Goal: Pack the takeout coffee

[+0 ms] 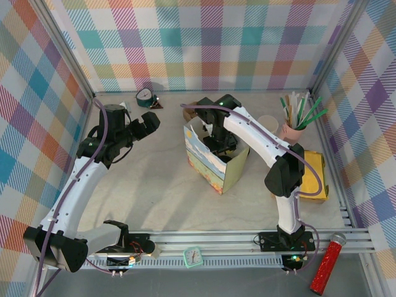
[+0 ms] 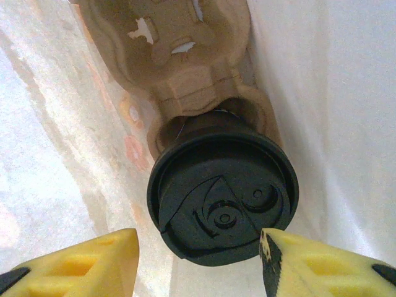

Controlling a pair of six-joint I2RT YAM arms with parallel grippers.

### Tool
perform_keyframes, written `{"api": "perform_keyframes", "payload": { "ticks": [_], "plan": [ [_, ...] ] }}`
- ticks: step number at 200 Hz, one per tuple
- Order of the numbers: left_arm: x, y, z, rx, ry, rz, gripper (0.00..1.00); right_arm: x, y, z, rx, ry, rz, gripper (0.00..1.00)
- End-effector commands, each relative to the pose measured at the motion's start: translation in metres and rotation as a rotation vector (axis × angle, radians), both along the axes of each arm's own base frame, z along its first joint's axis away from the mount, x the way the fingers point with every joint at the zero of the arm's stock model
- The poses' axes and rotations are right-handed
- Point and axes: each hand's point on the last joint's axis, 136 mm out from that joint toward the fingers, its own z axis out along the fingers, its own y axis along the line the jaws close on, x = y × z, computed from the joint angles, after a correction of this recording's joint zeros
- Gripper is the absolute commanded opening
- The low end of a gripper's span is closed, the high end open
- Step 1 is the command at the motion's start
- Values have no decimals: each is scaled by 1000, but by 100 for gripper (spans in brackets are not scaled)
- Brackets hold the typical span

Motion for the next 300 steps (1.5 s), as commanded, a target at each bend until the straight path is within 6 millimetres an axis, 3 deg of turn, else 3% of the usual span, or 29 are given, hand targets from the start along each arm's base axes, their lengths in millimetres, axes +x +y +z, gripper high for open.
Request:
{"api": "perform_keyframes", "payload": {
  "ticks": [1,89,197,240,271,289,300],
  "plan": [
    [-3,0,15,-23,-36,-2,100,-8,-2,25,34,-27,-12,55],
    [-4,0,15,-27,-39,-1,100,-6,-2,52,59,-81,-9,56],
    [-7,1,18,-24,-40,2,100,7,-11,113,113,-287,-9,58],
    [-7,3,24,-11,-50,11,100,22,-31,151,118,-498,-43,57],
    [-6,4,29,2,-52,12,100,31,-51,167,117,-648,-99,58],
    [-6,4,32,11,-51,9,100,36,-65,172,139,-744,-153,71],
    [-6,4,34,17,-49,7,100,36,-73,170,167,-785,-180,73]
  ]
}}
